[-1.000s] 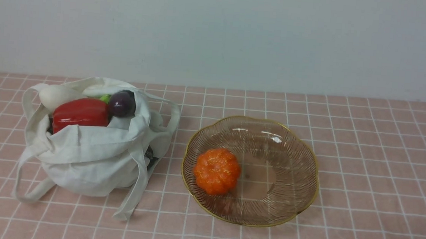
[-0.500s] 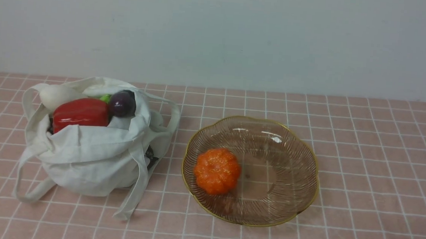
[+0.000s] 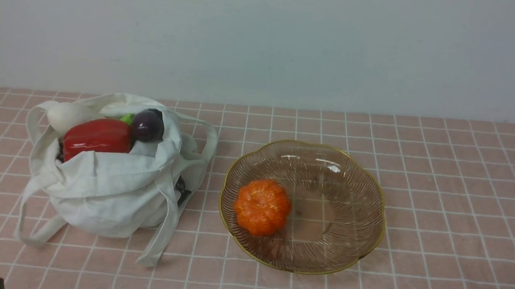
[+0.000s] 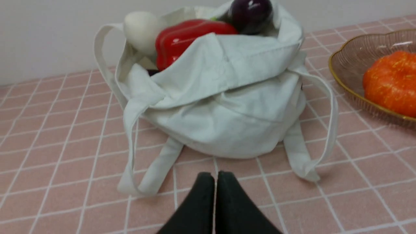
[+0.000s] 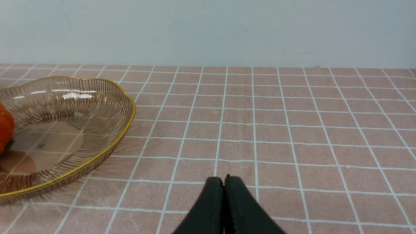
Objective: Take vegetables from bag on pink coffee tablecloth place on plate.
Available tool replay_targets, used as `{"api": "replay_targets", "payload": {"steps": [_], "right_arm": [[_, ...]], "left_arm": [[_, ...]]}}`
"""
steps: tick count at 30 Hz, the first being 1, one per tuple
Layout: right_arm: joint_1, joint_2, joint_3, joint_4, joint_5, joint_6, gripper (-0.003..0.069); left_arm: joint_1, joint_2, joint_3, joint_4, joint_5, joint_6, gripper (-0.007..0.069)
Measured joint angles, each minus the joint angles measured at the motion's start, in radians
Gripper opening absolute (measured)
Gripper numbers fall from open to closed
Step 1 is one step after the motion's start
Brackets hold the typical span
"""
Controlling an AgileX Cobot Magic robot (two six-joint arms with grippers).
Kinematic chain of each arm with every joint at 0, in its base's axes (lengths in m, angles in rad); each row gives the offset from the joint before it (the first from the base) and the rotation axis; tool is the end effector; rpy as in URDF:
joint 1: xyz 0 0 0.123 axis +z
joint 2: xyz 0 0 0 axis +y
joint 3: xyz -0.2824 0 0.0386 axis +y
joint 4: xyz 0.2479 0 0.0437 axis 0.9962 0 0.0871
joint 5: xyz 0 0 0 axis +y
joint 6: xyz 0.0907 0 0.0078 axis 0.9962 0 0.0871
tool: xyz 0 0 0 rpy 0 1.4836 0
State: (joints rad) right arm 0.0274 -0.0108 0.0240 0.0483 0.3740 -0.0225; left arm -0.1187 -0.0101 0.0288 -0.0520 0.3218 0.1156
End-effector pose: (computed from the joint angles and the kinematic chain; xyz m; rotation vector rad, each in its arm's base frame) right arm 0.0525 0.0031 0.1720 -0.0168 1.8706 0.0509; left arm 0.0534 -0.0079 0.1749 0.1800 1.8151 -0.0520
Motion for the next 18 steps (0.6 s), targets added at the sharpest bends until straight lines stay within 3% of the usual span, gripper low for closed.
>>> {"api": "replay_targets", "payload": {"steps": [18], "right_arm": [[0.000, 0.000, 0.000, 0.000, 0.000, 0.000, -0.0015]], "left_arm": [[0.014, 0.000, 0.000, 0.000, 0.047, 0.029, -0.0005]]}}
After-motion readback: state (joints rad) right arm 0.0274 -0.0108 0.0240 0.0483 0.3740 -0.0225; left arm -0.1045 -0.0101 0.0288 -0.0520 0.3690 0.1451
